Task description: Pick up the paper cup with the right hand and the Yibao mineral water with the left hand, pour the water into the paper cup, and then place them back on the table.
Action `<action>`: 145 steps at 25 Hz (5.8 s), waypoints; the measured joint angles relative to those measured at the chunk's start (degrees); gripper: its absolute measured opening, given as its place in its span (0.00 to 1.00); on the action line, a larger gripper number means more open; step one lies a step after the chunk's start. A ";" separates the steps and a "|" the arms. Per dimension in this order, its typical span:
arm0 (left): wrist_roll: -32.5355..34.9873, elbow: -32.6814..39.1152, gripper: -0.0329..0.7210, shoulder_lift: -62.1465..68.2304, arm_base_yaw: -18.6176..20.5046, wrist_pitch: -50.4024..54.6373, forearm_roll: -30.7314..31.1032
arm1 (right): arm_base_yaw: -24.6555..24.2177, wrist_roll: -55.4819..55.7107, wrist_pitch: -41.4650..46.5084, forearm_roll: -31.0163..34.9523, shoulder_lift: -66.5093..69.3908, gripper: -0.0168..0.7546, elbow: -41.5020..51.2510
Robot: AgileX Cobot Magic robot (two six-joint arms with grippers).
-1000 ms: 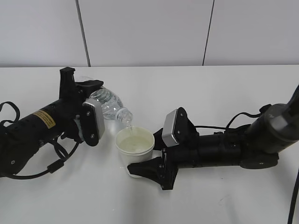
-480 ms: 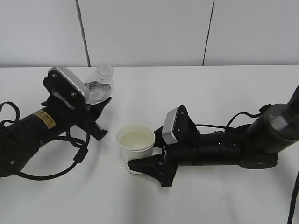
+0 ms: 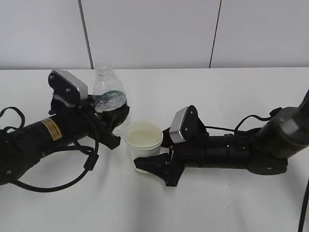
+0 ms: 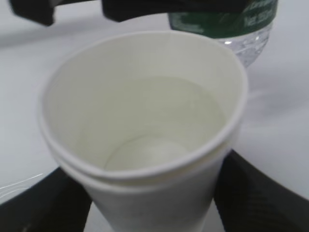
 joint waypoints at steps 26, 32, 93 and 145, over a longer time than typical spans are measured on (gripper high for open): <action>-11.07 4.52 0.49 -0.51 3.40 -0.05 19.75 | -8.50 -4.84 -1.03 10.95 0.00 0.75 2.23; -11.54 3.26 0.49 1.82 1.74 0.00 20.20 | -8.50 -9.40 -1.61 15.12 0.00 0.75 4.97; -7.55 10.94 0.75 0.18 9.68 -1.70 14.59 | -8.50 -15.37 -6.91 35.39 -3.85 0.86 20.43; 3.12 -40.49 0.74 -10.23 10.66 117.68 -24.85 | -11.17 -13.49 105.80 57.48 -24.15 0.78 -20.59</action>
